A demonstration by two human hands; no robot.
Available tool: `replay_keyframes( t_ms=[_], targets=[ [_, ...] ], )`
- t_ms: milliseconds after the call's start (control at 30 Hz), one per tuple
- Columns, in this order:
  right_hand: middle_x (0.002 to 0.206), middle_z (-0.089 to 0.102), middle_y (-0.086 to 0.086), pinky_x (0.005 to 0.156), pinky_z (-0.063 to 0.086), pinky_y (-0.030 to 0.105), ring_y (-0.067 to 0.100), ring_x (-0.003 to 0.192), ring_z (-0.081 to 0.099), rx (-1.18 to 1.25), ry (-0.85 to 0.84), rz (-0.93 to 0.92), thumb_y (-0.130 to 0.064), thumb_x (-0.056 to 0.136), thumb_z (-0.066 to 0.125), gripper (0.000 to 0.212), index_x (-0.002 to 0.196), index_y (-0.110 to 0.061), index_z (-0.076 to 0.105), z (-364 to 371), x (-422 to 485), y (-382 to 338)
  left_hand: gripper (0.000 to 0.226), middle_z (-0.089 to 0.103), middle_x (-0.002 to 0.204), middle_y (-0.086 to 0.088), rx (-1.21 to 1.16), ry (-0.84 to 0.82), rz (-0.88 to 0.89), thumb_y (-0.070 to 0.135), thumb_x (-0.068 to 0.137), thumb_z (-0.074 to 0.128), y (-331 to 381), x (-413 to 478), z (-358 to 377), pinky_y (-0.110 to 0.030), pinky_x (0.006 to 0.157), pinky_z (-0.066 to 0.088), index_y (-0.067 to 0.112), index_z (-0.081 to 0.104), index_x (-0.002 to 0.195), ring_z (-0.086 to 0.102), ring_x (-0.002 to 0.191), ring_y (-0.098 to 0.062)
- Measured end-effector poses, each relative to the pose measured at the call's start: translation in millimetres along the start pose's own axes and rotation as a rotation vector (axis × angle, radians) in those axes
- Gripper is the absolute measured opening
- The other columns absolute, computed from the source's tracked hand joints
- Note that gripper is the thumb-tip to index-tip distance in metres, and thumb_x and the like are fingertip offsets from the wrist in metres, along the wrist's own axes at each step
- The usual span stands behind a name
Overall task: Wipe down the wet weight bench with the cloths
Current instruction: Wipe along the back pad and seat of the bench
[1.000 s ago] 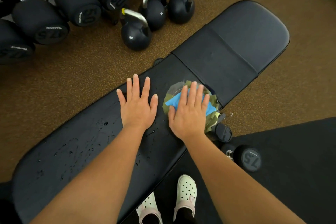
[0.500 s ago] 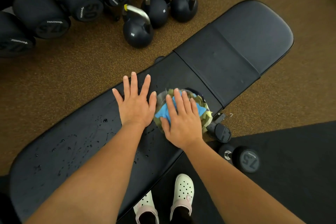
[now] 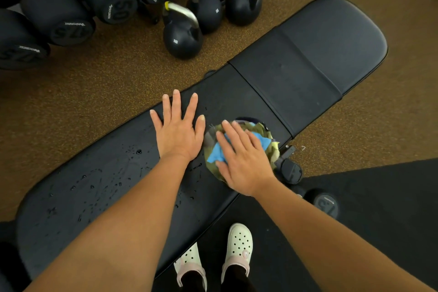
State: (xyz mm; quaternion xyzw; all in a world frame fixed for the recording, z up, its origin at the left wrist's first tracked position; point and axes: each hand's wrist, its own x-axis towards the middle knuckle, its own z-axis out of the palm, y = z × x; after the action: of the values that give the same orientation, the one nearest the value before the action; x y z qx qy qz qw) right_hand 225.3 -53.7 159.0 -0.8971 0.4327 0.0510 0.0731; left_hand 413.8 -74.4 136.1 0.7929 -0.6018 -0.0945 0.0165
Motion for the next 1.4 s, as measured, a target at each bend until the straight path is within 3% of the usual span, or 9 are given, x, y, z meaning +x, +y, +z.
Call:
replay_keyframes(
  t_ms=[67,233,300,433,667,867,1100,1300,1400],
  targets=[
    [0.161,0.013,0.013,0.116,0.021,0.05,0.03,0.148,0.011,-0.028,-0.008,0.044,-0.053,0.097,0.028,0.067,0.151,-0.013,0.024,-0.1,-5.5,21.8,0.057,-0.004,0.163,-0.006,0.0,-0.007,-0.003,0.053,0.099,0.009,-0.1,0.1,-0.1,-0.058,0.117,-0.001,0.037,-0.001,0.153,-0.008,0.148,-0.03],
    [0.161,0.008,0.017,0.119,0.012,0.052,0.034,0.148,0.002,-0.016,0.057,0.478,-0.05,0.097,0.021,0.069,0.153,-0.009,0.018,-10.9,35.4,16.7,0.059,-0.003,0.163,-0.006,0.008,0.004,-0.003,0.052,0.099,0.011,0.6,0.5,0.5,-0.056,0.117,0.0,0.033,0.0,0.153,-0.007,0.149,-0.029],
    [0.161,0.001,0.017,0.119,0.007,0.053,0.034,0.148,-0.005,-0.02,0.019,0.375,-0.05,0.098,0.017,0.069,0.153,-0.009,0.01,-6.1,34.2,-7.0,0.064,-0.003,0.163,-0.005,-0.013,0.01,-0.02,0.053,0.099,0.013,0.1,0.1,0.0,-0.053,0.118,-0.001,0.023,0.001,0.155,-0.006,0.149,-0.027],
    [0.161,0.011,0.013,0.118,0.01,0.055,0.031,0.149,0.003,-0.055,-0.078,-0.024,-0.055,0.097,0.025,0.07,0.152,-0.011,0.024,0.2,-3.3,-7.8,0.068,-0.003,0.163,-0.007,-0.065,0.004,-0.039,0.051,0.099,0.017,-1.2,-0.5,-3.4,-0.049,0.12,0.0,0.014,0.006,0.155,-0.007,0.149,-0.024],
    [0.161,0.002,0.016,0.117,0.002,0.058,0.035,0.148,-0.004,-0.049,-0.027,0.406,-0.054,0.095,0.016,0.072,0.153,-0.01,0.009,-13.6,53.0,10.7,0.067,-0.003,0.163,-0.006,-0.067,-0.022,0.01,0.051,0.099,0.016,-8.8,-1.1,-5.4,-0.045,0.121,0.001,0.017,0.004,0.155,-0.006,0.149,-0.022],
    [0.162,0.002,0.01,0.119,0.007,0.052,0.028,0.149,-0.002,-0.078,-0.116,-0.049,-0.056,0.097,0.017,0.072,0.154,-0.012,0.012,-9.4,27.3,2.0,0.063,-0.002,0.163,-0.003,-0.056,0.0,0.091,0.048,0.101,0.017,-25.0,-5.3,-3.4,-0.044,0.121,0.003,0.019,0.004,0.155,-0.006,0.15,-0.02],
    [0.161,0.007,0.014,0.118,0.006,0.05,0.031,0.149,0.004,-0.033,0.0,0.254,-0.053,0.096,0.024,0.072,0.154,-0.011,0.014,-20.8,93.0,13.6,0.067,-0.006,0.163,-0.007,-0.026,-0.011,-0.03,0.056,0.098,0.014,-24.3,-7.3,-3.3,-0.05,0.118,-0.005,0.021,0.001,0.155,-0.011,0.149,-0.024],
    [0.163,0.006,0.005,0.12,0.006,0.044,0.024,0.149,0.004,-0.05,-0.081,-0.213,-0.053,0.098,0.024,0.067,0.154,-0.017,0.016,-14.1,55.5,18.5,0.069,-0.007,0.163,-0.004,-0.033,-0.018,-0.055,0.052,0.097,0.011,-26.0,-6.9,-3.9,-0.049,0.12,-0.002,0.016,0.0,0.155,-0.012,0.149,-0.021],
    [0.163,0.006,0.005,0.12,0.012,0.047,0.024,0.149,0.005,-0.047,-0.059,-0.09,-0.056,0.097,0.025,0.068,0.154,-0.019,0.015,-20.5,71.9,43.8,0.068,-0.007,0.163,-0.003,-0.056,-0.018,-0.038,0.053,0.098,0.011,-30.4,-8.0,-4.8,-0.047,0.12,-0.001,0.016,-0.001,0.154,-0.011,0.149,-0.019]
  ],
)
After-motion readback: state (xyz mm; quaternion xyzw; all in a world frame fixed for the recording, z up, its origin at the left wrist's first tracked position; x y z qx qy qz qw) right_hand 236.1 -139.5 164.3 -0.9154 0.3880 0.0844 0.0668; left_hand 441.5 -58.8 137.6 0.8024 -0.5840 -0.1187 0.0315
